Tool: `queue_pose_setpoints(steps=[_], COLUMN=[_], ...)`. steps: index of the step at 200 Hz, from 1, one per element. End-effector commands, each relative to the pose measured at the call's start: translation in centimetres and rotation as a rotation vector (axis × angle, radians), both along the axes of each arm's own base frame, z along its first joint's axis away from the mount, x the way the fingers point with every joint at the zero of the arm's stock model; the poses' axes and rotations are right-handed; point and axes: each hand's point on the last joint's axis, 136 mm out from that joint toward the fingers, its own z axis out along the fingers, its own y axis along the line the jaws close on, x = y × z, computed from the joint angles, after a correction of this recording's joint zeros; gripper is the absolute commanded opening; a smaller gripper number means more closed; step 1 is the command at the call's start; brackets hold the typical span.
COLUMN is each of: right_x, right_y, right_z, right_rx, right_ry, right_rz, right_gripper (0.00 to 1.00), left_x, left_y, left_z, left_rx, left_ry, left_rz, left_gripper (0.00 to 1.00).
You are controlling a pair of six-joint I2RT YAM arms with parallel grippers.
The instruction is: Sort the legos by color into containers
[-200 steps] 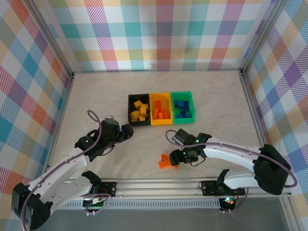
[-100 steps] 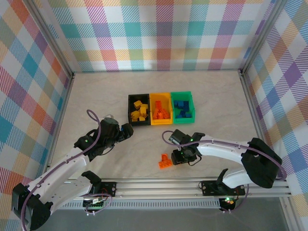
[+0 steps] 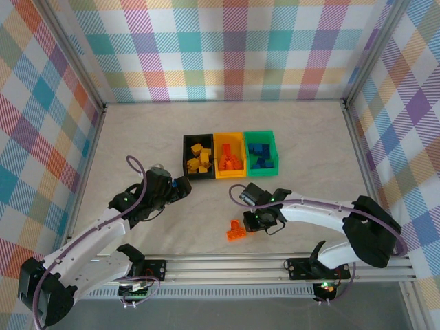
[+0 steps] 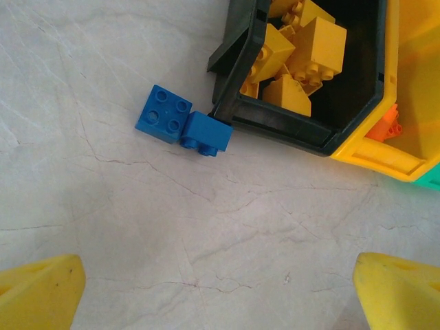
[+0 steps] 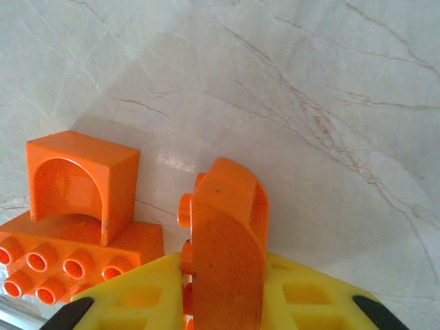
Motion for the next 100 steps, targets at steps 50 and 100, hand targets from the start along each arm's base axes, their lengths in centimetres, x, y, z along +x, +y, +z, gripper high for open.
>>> queue_pose_setpoints(steps=[50, 100], right_x=[12.2, 22.7], right_y=[3.1, 6.3], right_z=[11.0, 11.5], right_rx=[0.158, 0.125], right_ry=[-0.29, -0.357], right_rz=[-0.063, -0.146], right_gripper=[0.24, 0.25], left_x=[0.4, 0.5], left_y=[-0.8, -1.4], left_z=[0.2, -0.4], left_rx=[-0.008, -0.003], left_ry=[0.001, 0.033], left_rz=[-0.049, -0.08], left_gripper=[1.0, 1.0])
